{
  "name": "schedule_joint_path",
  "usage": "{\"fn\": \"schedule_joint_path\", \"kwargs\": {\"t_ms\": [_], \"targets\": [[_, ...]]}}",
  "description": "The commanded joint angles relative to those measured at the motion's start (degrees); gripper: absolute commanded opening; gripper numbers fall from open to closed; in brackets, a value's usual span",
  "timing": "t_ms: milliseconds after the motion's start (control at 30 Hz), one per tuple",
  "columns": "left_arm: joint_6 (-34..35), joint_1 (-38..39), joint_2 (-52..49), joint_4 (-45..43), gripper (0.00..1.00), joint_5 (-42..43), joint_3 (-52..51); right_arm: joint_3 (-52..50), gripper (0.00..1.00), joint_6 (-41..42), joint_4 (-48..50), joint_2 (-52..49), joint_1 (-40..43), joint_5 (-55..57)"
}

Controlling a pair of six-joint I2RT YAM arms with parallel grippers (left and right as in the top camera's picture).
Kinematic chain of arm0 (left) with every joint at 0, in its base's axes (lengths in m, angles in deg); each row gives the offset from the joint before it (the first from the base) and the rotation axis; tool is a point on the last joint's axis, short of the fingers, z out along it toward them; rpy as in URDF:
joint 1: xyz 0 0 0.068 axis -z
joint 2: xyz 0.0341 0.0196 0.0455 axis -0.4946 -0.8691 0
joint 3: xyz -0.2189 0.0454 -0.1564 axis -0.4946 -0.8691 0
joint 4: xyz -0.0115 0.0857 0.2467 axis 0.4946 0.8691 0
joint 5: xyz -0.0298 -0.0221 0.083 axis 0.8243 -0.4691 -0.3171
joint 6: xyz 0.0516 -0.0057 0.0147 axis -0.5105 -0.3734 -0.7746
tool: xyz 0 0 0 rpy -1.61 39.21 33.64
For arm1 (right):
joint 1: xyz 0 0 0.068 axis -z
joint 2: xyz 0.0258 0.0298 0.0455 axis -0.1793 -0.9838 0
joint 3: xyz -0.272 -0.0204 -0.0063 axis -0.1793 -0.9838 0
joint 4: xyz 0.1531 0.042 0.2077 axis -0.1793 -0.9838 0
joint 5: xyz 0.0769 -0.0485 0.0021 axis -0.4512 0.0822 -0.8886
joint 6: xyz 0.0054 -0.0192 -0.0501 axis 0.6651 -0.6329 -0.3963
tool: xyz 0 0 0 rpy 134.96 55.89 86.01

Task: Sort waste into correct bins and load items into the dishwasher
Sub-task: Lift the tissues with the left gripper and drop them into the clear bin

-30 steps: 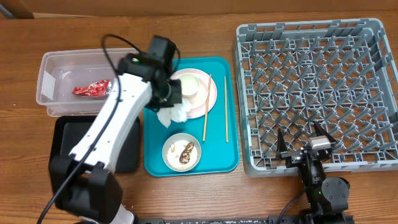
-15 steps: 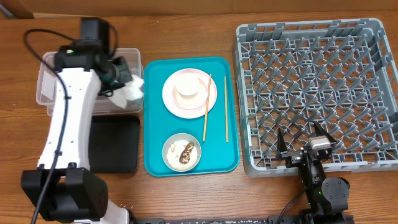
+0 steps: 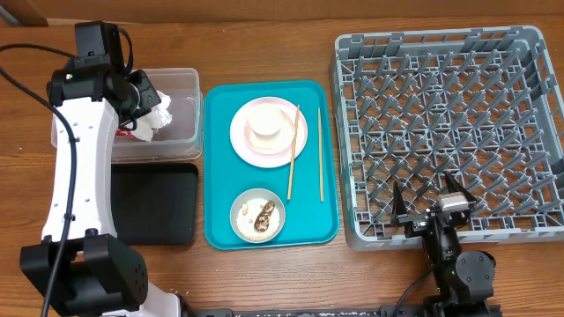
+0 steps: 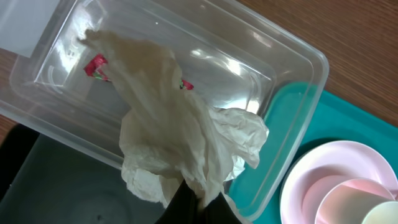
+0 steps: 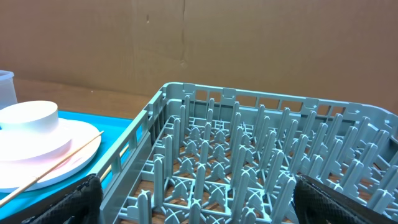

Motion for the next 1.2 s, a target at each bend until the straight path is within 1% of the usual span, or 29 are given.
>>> {"fn": "schedule_joint_path", "kwargs": {"t_ms": [0, 233, 433, 533, 600, 667, 733, 900, 1067, 1133, 1167], "targets": [[0.83, -0.28, -1.75, -0.31, 0.04, -2.47, 0.37, -0.61, 1.0, 0.04, 0.37, 0.57, -0.33, 0.04], [0.83, -0.28, -7.54, -2.05, 0.04, -2.45, 0.37, -0.61, 1.0, 0.04, 0.37, 0.57, -0.33, 0.04], [0.83, -0.28, -9.57, -3.17, 0.05, -2.36, 0.37, -0.61, 1.0, 0.04, 0.37, 0.57, -0.33, 0.04], [0.83, -0.28, -9.46, -3.26, 0.15, -2.34, 0.5, -0.61, 1.0, 0.04, 0.35, 0.57, -0.33, 0.04], [0.81, -0.28, -9.44, -3.23, 0.24, -2.27, 0.57, -0.61, 1.0, 0.04, 0.37, 0.57, -0.33, 0.04], [0.83, -0.28, -9.44, -3.04, 0.29, -1.86, 0.76, -0.61, 1.0, 0.04, 0.37, 0.57, -0.33, 0.04], [0.81, -0.28, -9.44, -2.51, 0.31, -0.42, 1.33, -0.61, 1.0, 0.04, 0.37, 0.57, -0.33, 0.04], [0.61, -0.24, -9.44, 1.25, 0.3, 4.94, 4.92, -0.61, 1.0, 0.04, 0.37, 0.57, -0.33, 0.04], [0.61, -0.24, -9.42, 6.08, 0.3, 5.27, 9.14, -0.61, 1.0, 0.04, 0.37, 0.57, -0.33, 0.04], [0.61, -0.24, -9.42, 8.24, 0.26, 5.29, 10.23, -0.61, 1.0, 0.04, 0.37, 0.57, -0.33, 0.04], [0.61, -0.2, -9.42, 9.6, 0.22, 5.38, 10.64, -0.61, 1.0, 0.04, 0.37, 0.57, -0.33, 0.04]]}}
